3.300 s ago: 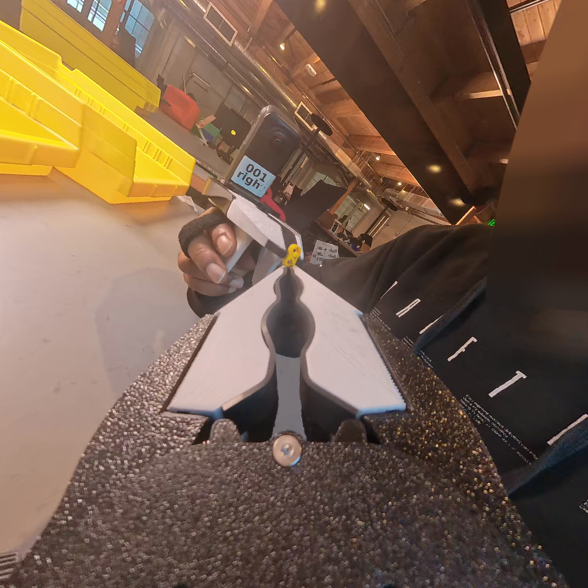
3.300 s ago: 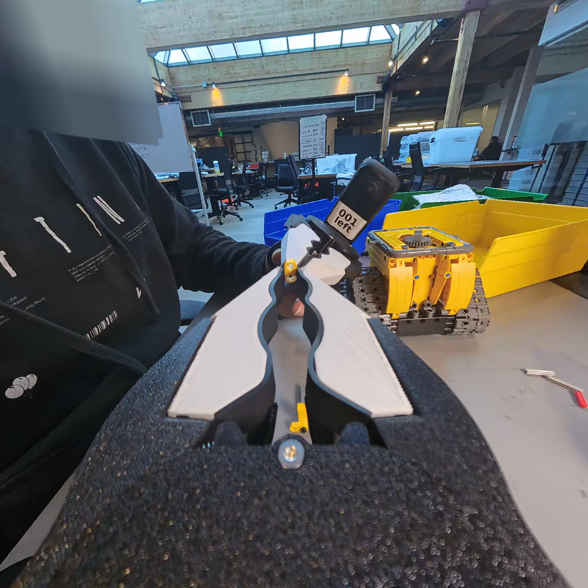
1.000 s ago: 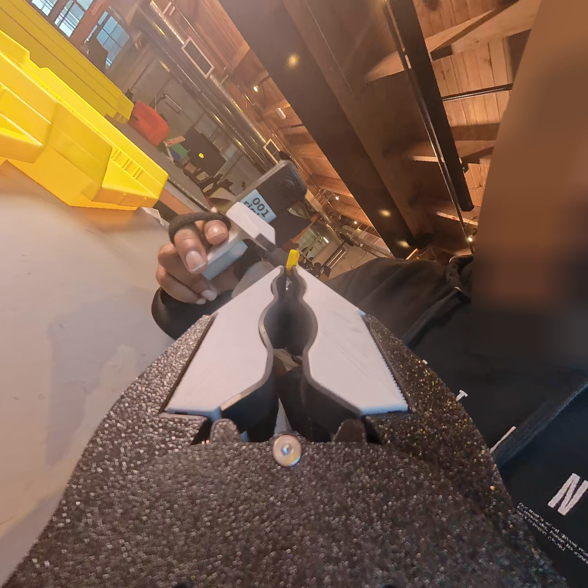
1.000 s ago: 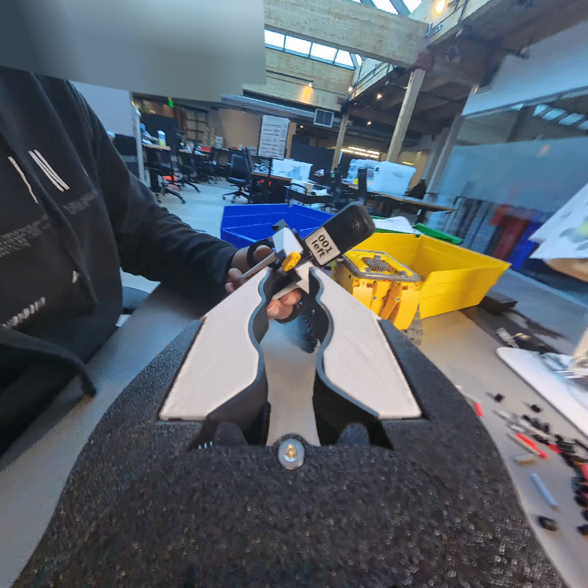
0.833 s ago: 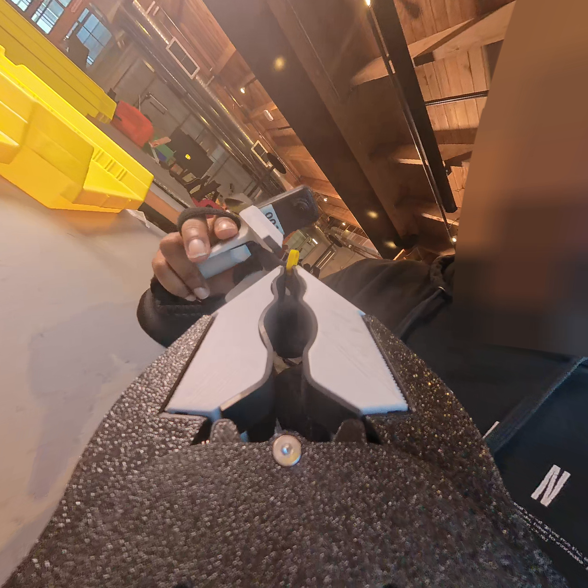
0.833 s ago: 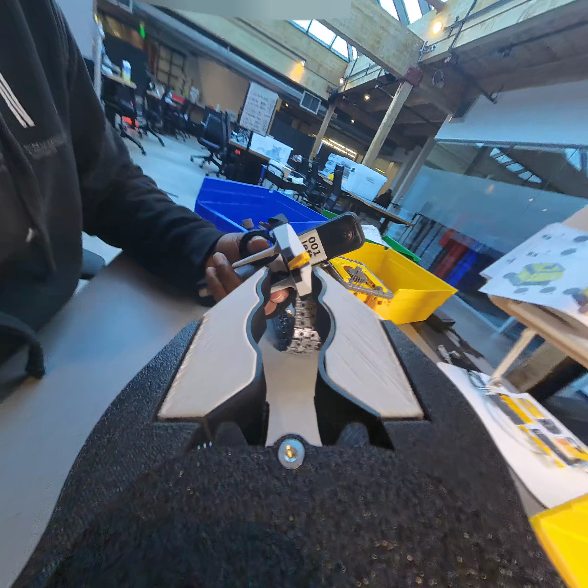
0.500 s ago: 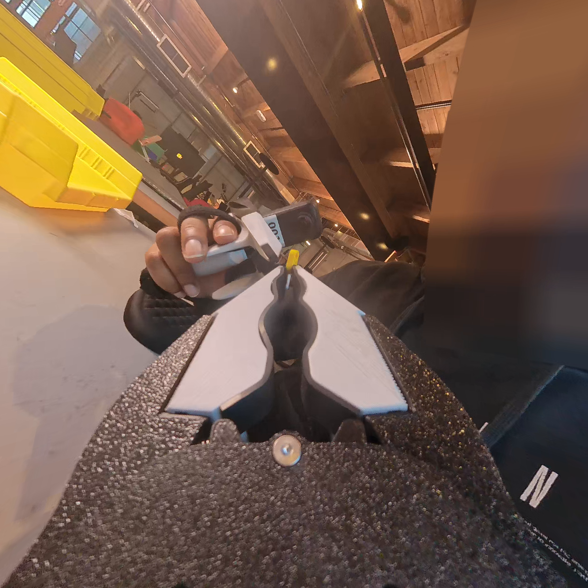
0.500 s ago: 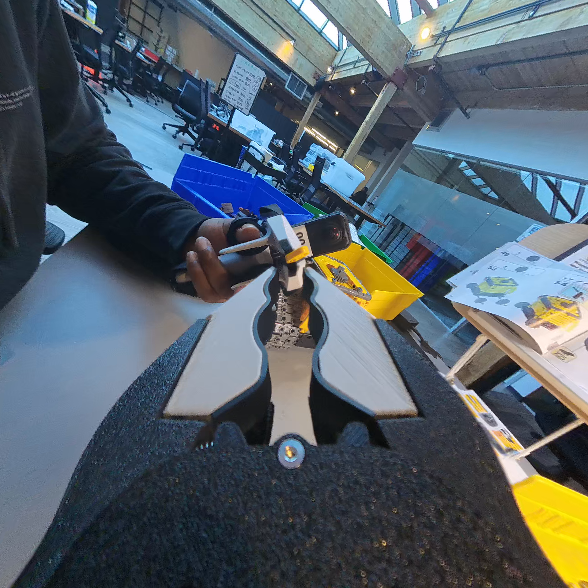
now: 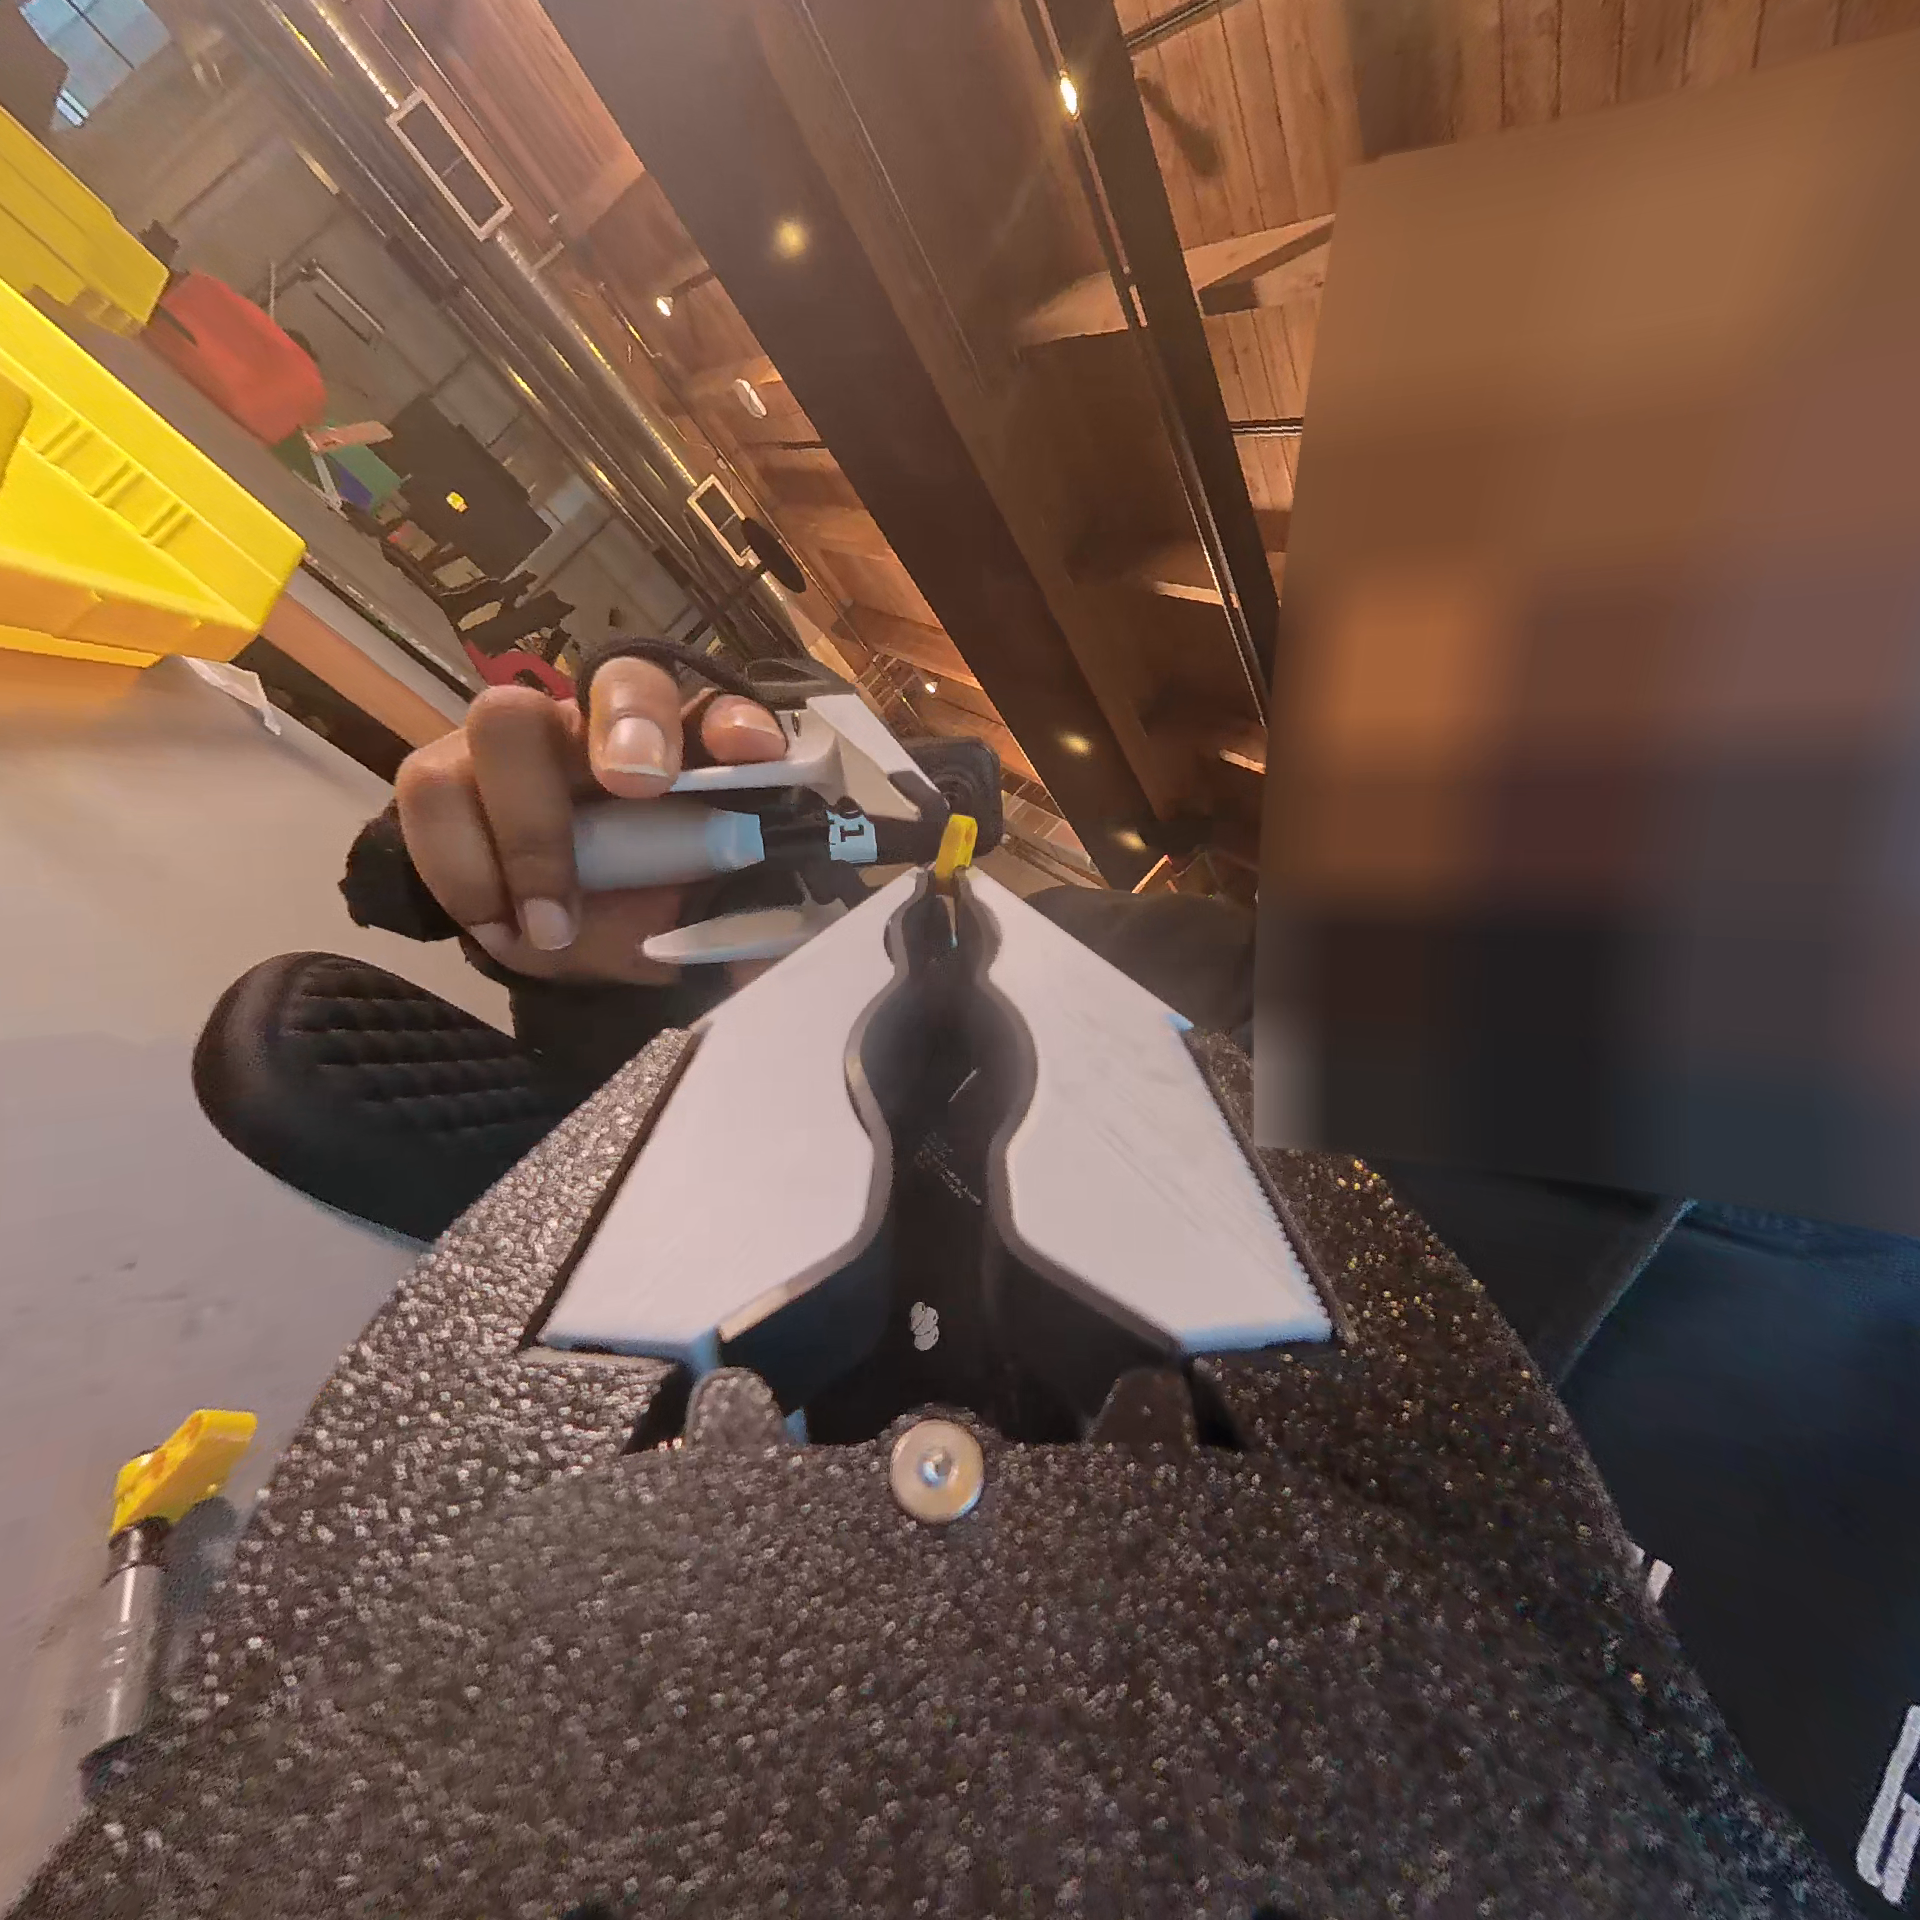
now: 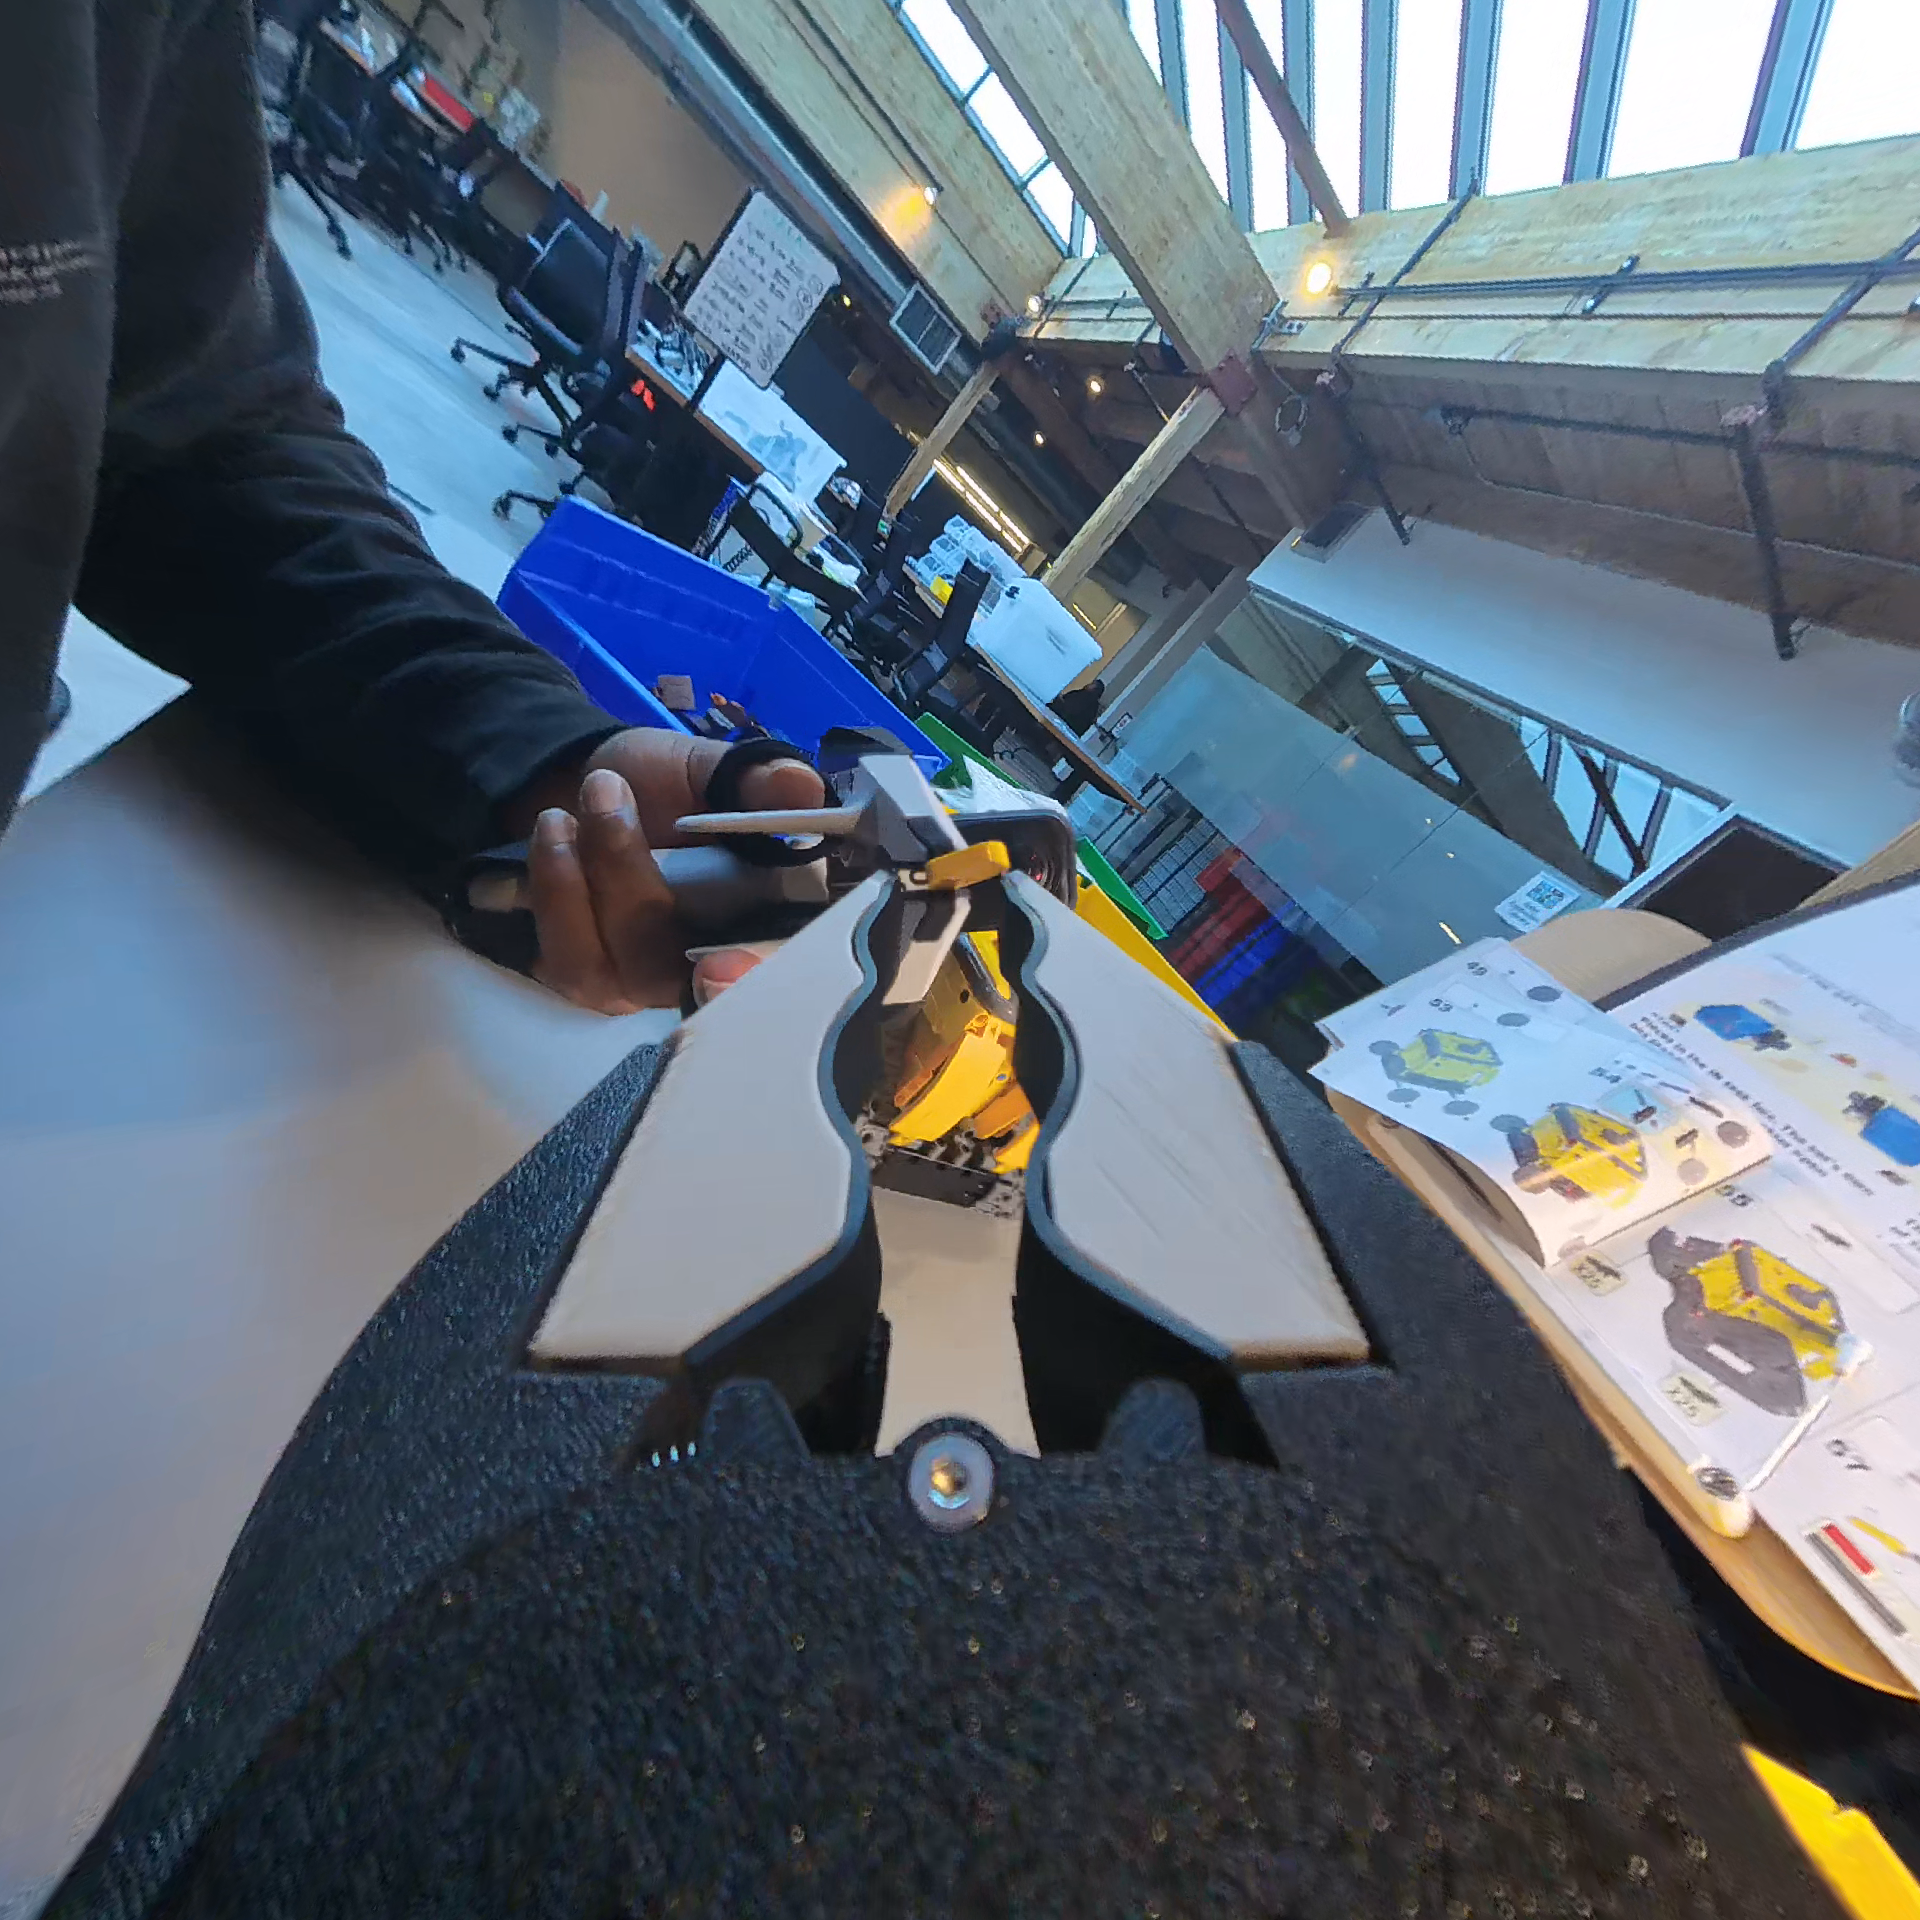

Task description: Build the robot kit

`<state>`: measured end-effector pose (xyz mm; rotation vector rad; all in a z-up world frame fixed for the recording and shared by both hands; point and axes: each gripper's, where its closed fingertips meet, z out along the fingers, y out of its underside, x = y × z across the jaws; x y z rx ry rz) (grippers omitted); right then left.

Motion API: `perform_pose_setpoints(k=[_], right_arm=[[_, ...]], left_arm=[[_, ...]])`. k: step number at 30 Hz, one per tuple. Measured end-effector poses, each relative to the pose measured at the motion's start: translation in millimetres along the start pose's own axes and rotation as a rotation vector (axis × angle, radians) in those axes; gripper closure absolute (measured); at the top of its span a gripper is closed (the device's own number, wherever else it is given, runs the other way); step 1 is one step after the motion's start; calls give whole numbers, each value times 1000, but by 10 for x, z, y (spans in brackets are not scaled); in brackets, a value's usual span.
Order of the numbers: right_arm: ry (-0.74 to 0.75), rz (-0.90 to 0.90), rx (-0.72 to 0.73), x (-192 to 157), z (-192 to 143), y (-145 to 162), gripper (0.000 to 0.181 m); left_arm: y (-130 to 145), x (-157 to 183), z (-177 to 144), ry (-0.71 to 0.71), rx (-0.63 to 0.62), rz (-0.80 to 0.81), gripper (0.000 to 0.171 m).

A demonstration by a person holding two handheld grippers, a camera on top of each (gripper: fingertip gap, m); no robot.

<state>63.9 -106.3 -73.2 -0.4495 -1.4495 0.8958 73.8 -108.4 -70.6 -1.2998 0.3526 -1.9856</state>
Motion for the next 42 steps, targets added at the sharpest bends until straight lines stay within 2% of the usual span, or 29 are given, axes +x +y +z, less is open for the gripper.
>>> perform_pose_setpoints(k=[12, 20, 23, 26, 34, 38, 42], right_arm=[[47, -127, -12, 16, 0, -88, 165], [13, -64, -5, -17, 13, -104, 166], [-41, 40, -9, -39, 1, -72, 166], [-82, 122, -82, -36, 1, 77, 166], [-111, 55, -299, -137, 32, 479, 166], [-99, 49, -334, -105, 13, 540, 166], [-103, 49, -337, -112, 11, 552, 166]], left_arm=[[2, 7, 2, 37, 14, -64, 170], [33, 17, 12, 47, 1, -79, 169], [40, -21, -1, -22, -21, 5, 166], [45, -131, -34, -172, -71, 149, 155], [73, -505, -173, -471, -156, 304, 165], [45, -565, -224, -543, -171, 366, 163], [60, -570, -223, -540, -182, 360, 165]])
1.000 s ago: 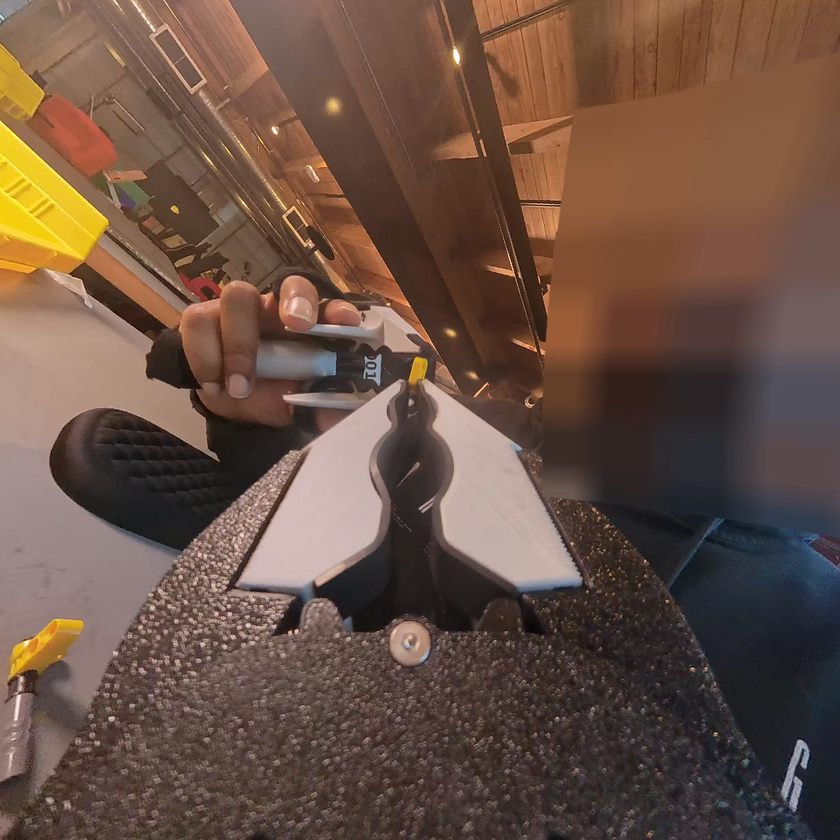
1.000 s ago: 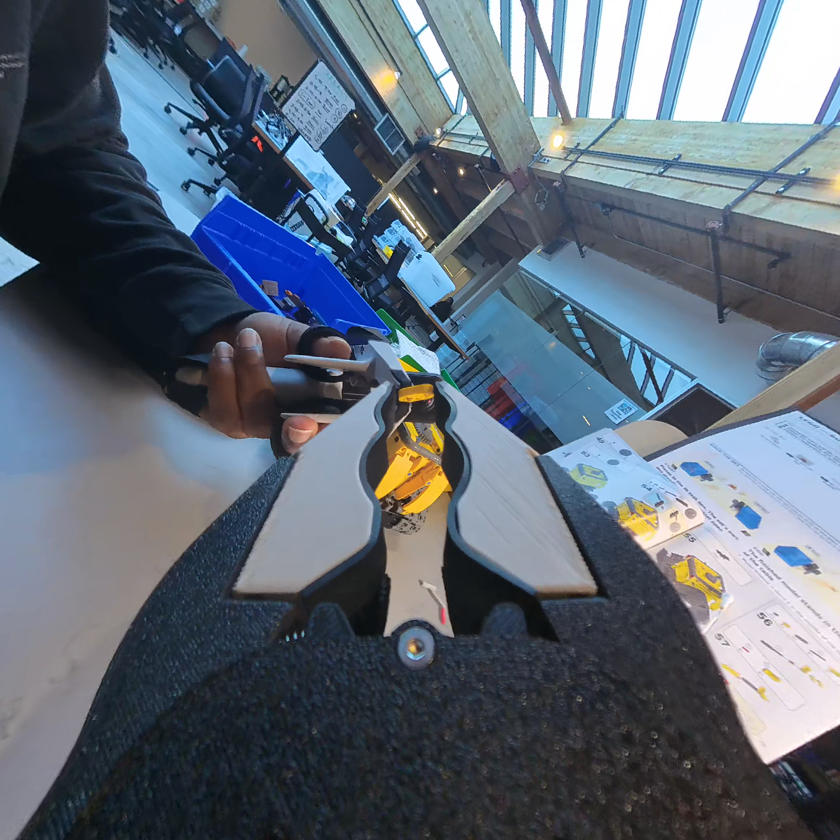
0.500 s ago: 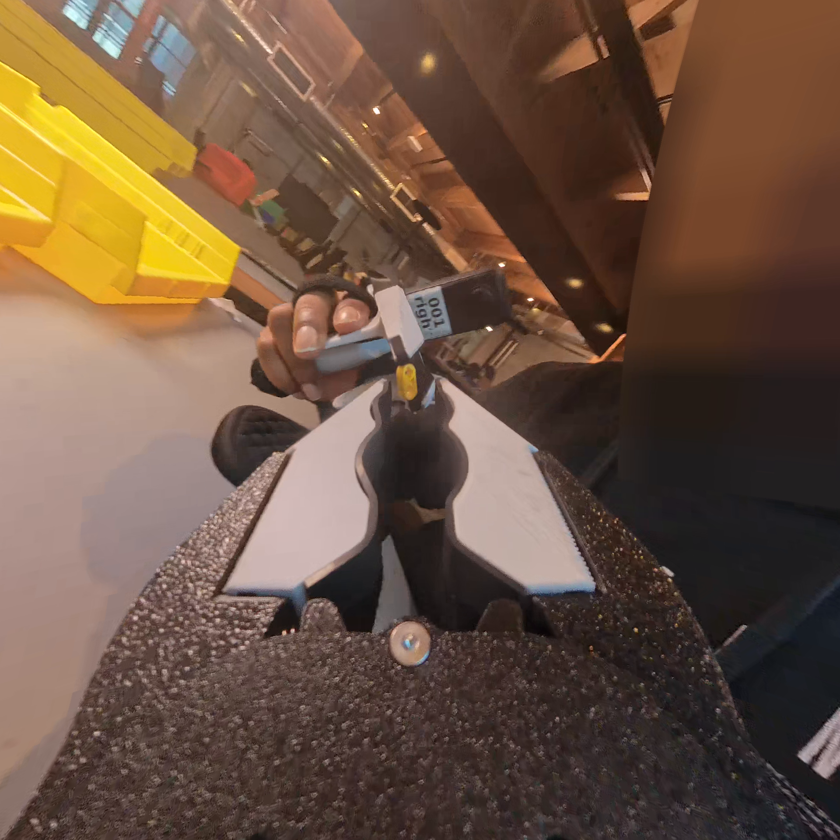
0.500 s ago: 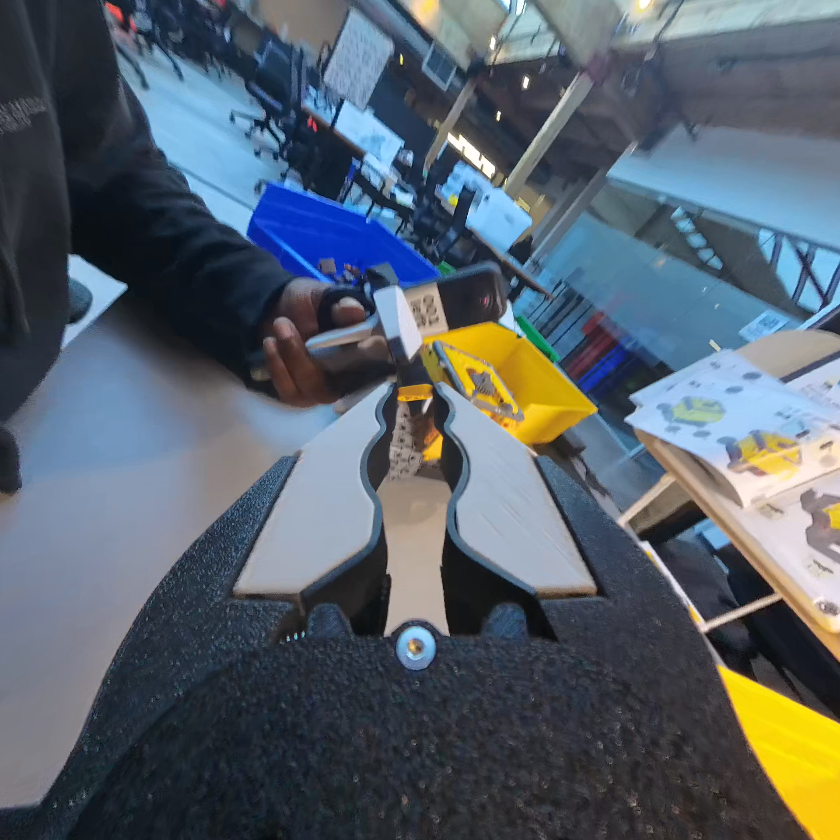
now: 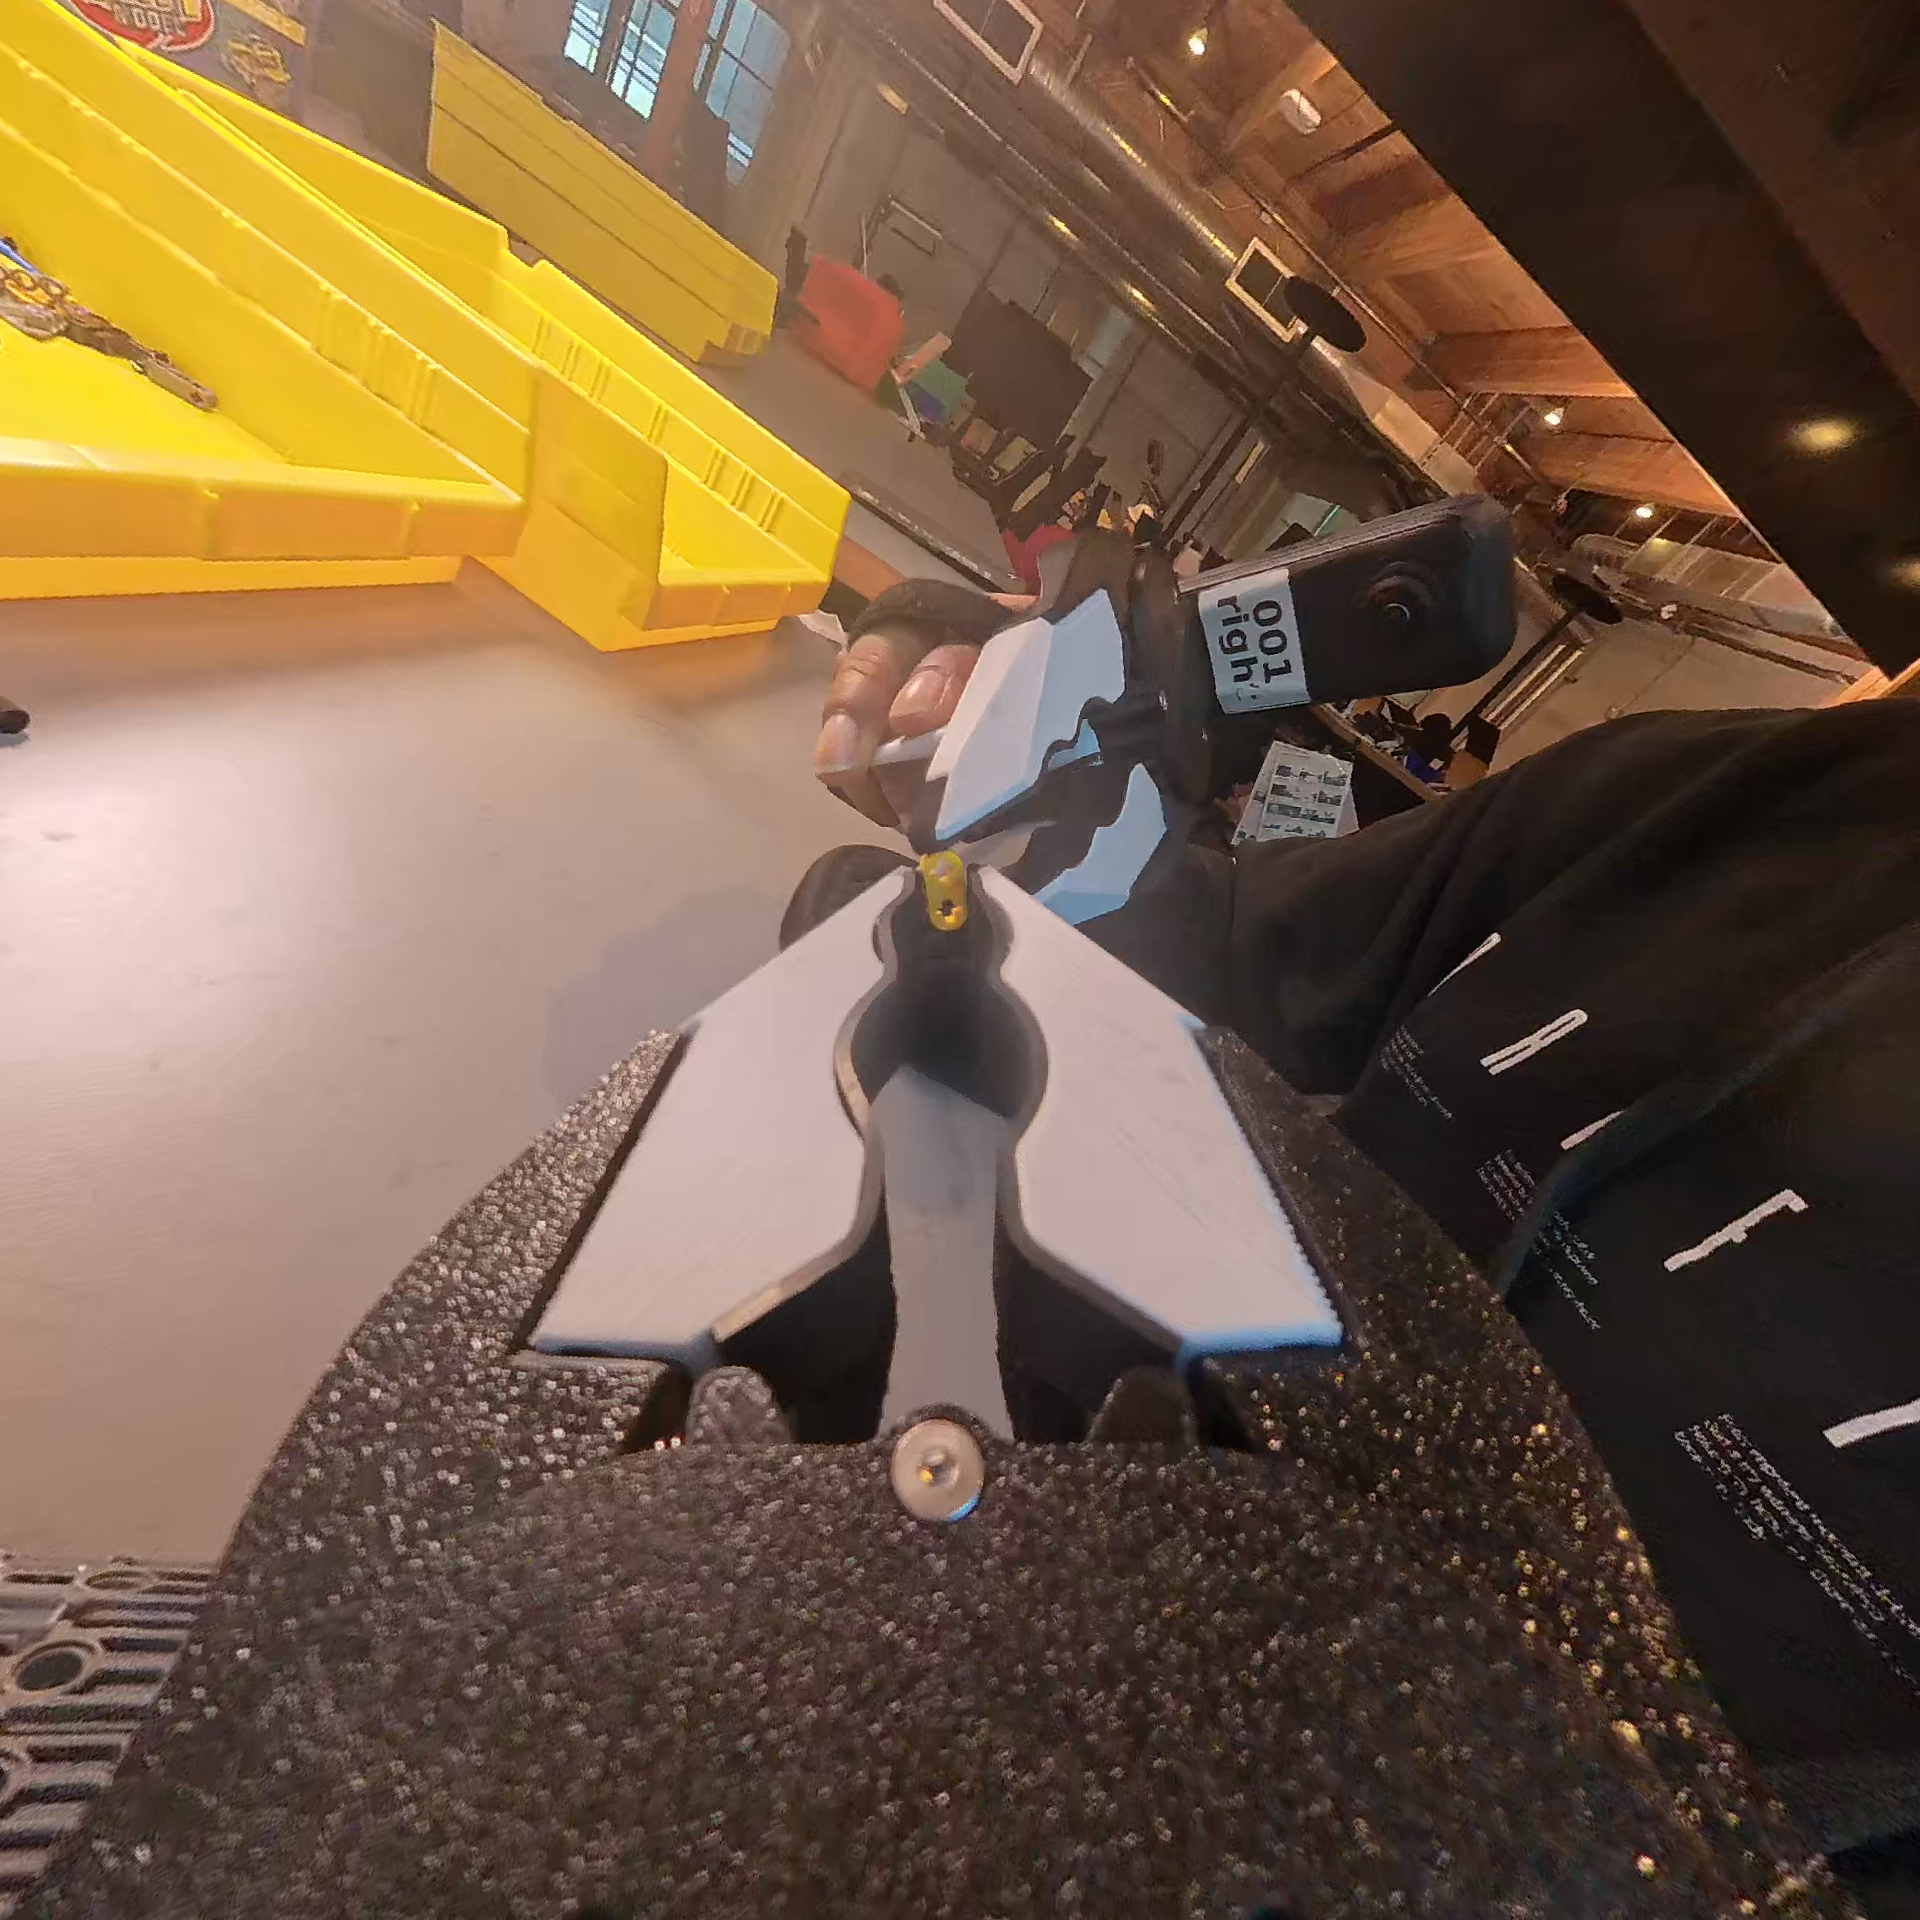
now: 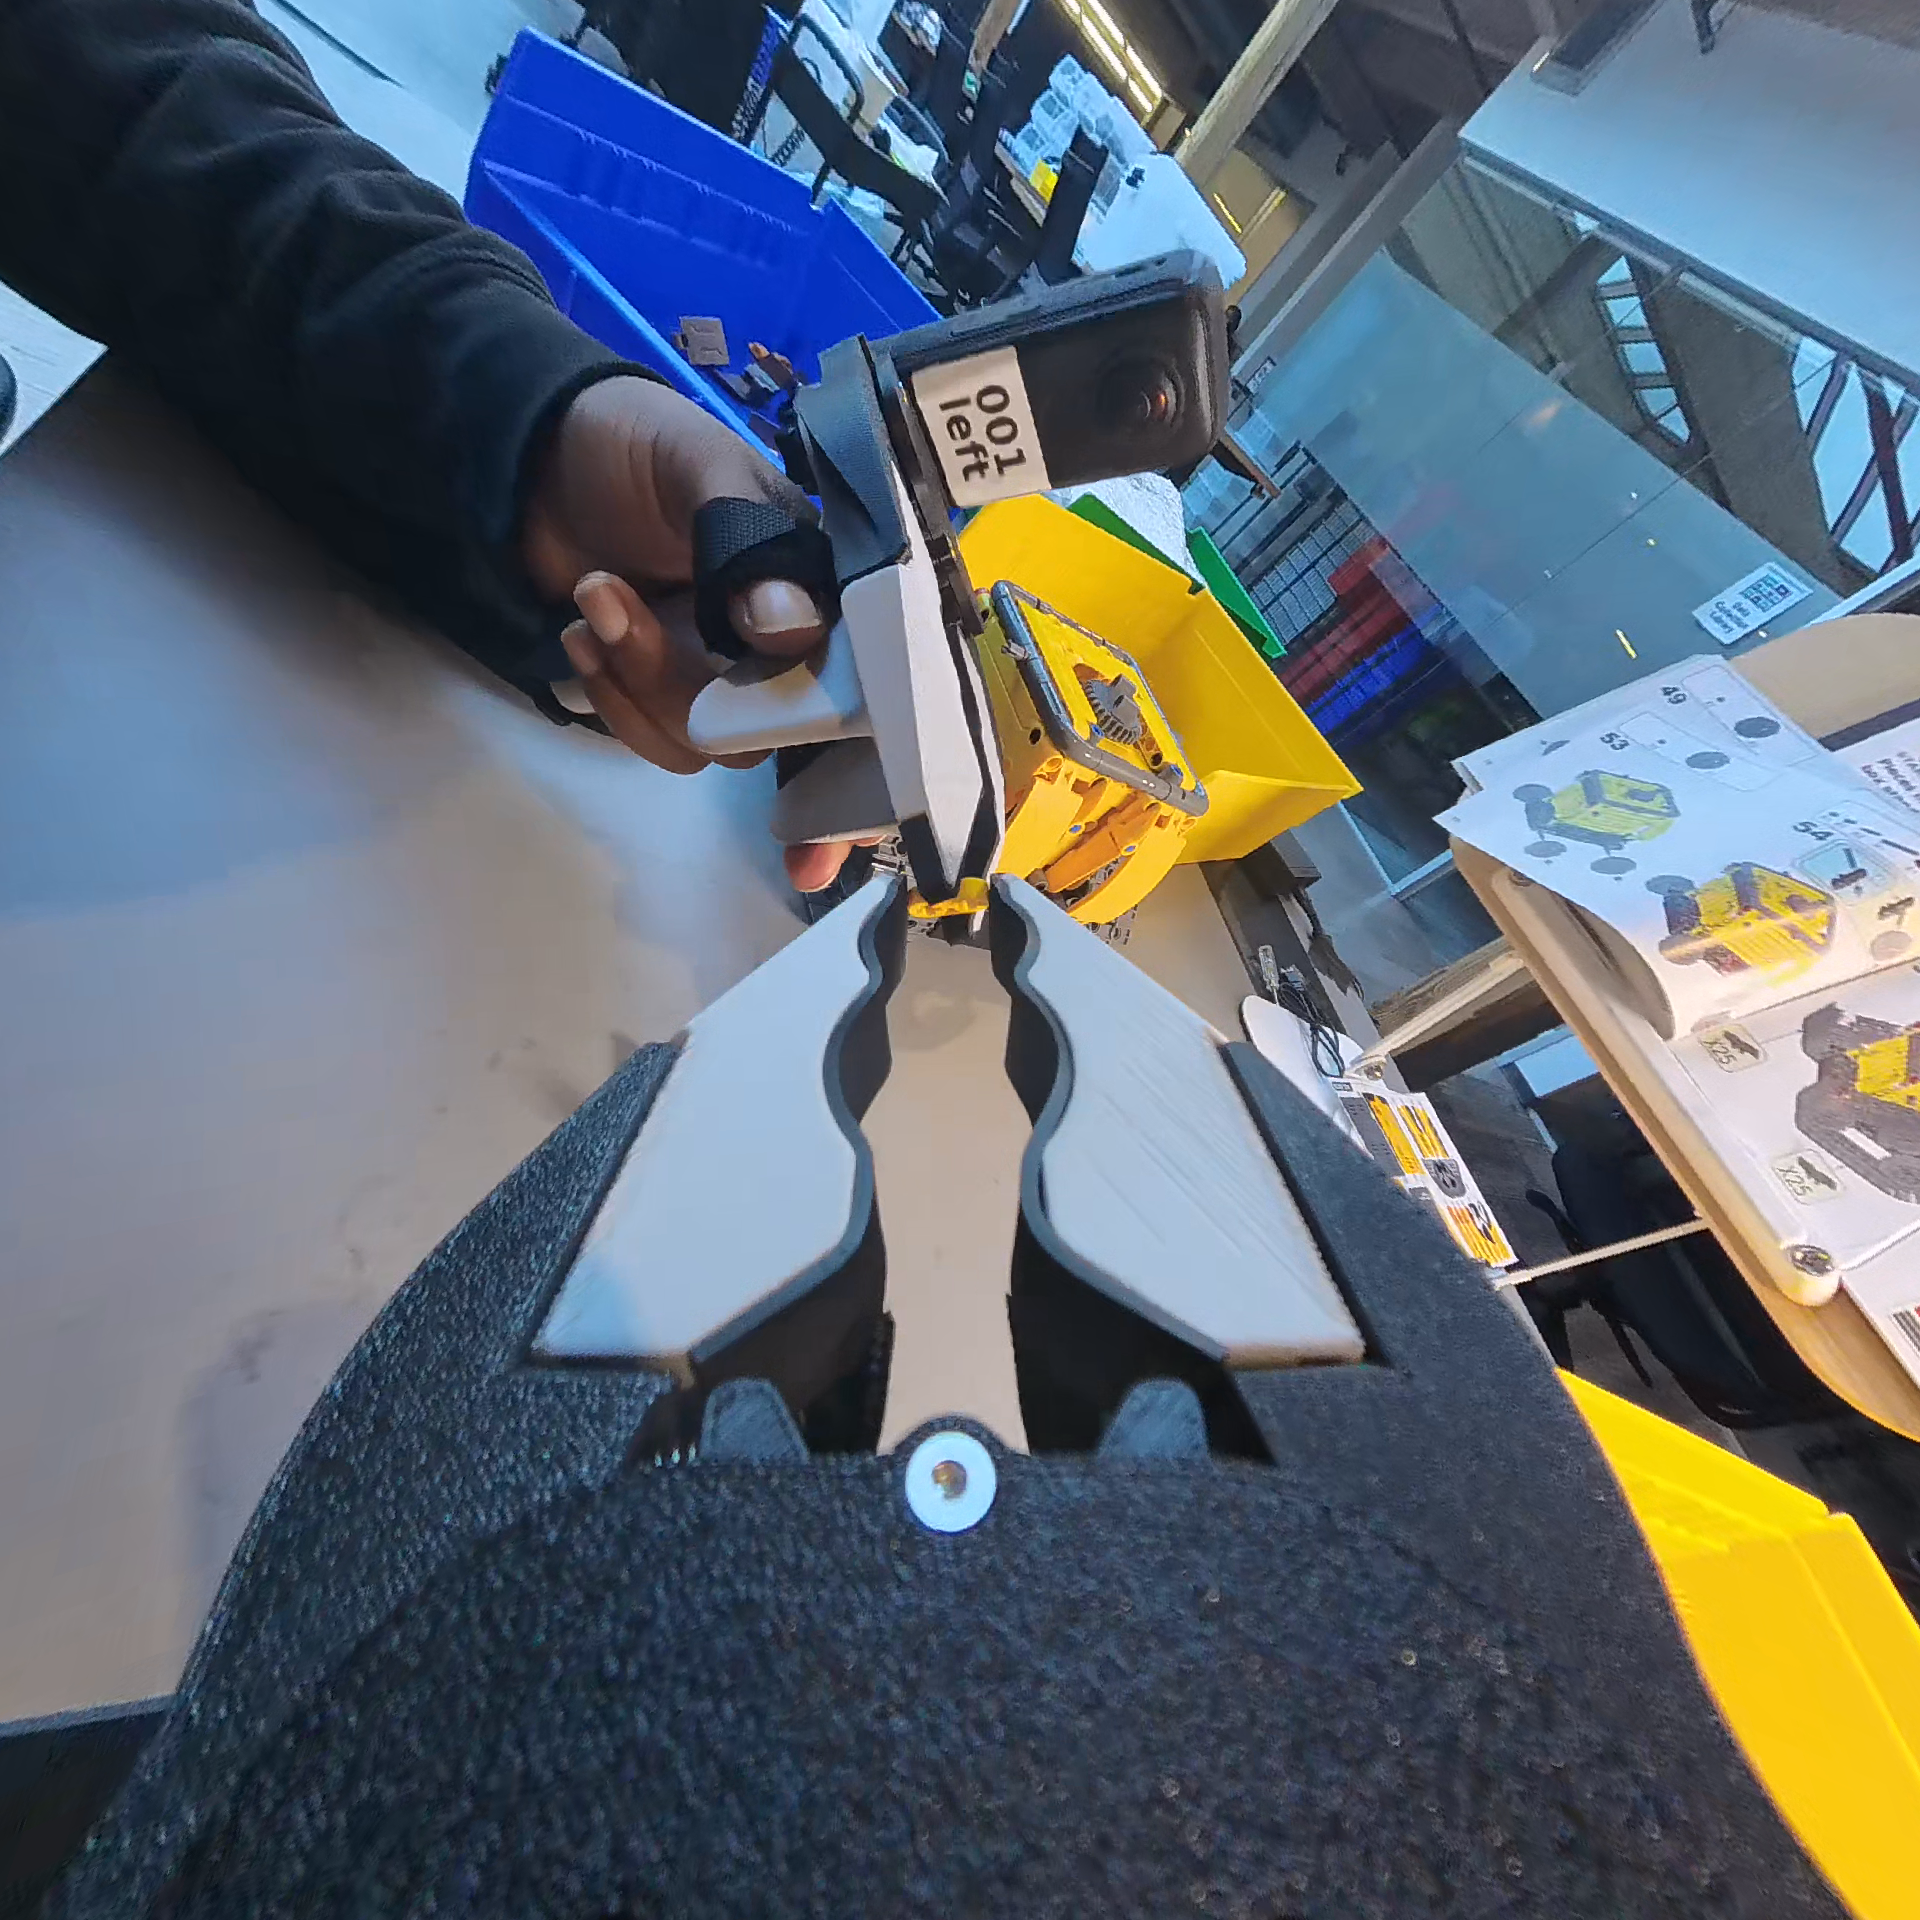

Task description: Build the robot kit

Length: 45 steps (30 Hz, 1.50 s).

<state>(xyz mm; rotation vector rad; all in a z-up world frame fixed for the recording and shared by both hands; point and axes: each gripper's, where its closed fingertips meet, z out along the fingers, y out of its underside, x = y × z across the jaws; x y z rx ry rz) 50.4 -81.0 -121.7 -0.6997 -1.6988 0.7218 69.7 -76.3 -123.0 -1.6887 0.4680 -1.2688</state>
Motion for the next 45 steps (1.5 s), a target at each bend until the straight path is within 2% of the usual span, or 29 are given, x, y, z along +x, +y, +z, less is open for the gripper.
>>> perform_pose_setpoints(k=[2, 7, 10, 17, 30, 34, 36, 39, 41, 45], right_arm=[[-1, 8, 21, -1, -16, -36, 166], [-24, 54, 151, -22, -83, -228, 166], [-21, 45, 185, -30, -100, -281, 166], [-20, 16, 188, -36, -105, -278, 165], [-43, 49, 171, -19, -97, -207, 166], [-86, 183, 208, 35, -136, -166, 166], [-110, 283, 233, 125, -187, -108, 166], [-240, 412, 211, 138, -229, 77, 166], [-302, 468, 170, 134, -236, 252, 166], [-349, 513, 93, 61, -199, 542, 166]], left_arm=[[-10, 33, -4, 34, 5, -27, 165], [-77, 234, -23, 254, 65, -215, 166], [-99, 296, -31, 325, 83, -279, 166], [-101, 309, -33, 356, 87, -325, 166], [-80, 243, -20, 321, 81, -361, 165], [-54, 212, -33, 206, 35, -162, 160], [17, 103, -41, 81, -37, 1, 153], [261, -167, -59, -149, -243, 292, 152], [494, -308, -62, -245, -405, 440, 152], [910, -471, -50, -306, -633, 514, 154]])
